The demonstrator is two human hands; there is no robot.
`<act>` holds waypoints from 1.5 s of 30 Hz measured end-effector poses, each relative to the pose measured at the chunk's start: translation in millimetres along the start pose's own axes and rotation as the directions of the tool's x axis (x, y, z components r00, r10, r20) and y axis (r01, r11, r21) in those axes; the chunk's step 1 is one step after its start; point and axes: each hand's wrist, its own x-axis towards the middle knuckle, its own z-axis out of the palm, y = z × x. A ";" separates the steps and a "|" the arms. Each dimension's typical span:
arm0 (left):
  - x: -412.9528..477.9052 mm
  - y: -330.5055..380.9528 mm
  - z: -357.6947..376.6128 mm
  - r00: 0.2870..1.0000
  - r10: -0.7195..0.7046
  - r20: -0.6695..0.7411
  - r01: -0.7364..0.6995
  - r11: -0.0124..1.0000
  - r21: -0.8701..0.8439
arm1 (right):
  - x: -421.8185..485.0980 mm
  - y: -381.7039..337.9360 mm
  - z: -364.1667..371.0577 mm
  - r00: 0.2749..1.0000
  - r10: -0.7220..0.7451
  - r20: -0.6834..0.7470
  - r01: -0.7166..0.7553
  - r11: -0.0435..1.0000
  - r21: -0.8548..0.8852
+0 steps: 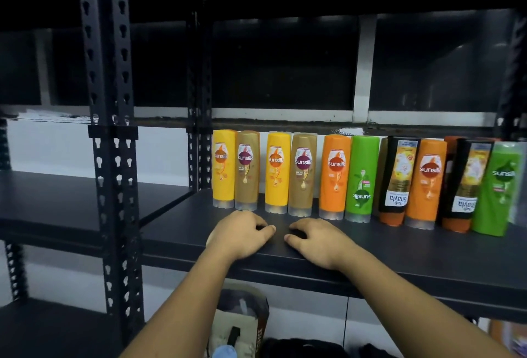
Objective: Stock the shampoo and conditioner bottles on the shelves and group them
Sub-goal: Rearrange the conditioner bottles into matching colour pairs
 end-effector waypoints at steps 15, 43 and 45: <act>27.3 -51.3 -37.6 1.000 -0.010 -0.014 0.008 0.990 -0.141 | 49.0 -39.1 -11.8 0.999 -0.035 -0.031 0.041 0.972 0.231; 85.1 -112.0 -33.2 0.970 -0.142 -0.196 0.062 0.929 -0.365 | 125.3 -76.2 33.1 0.939 0.032 -0.343 0.129 0.890 0.438; 77.0 -105.8 -33.5 0.983 -0.115 -0.145 0.045 0.909 -0.414 | 113.0 -64.7 27.9 0.939 0.003 -0.343 0.155 0.888 0.433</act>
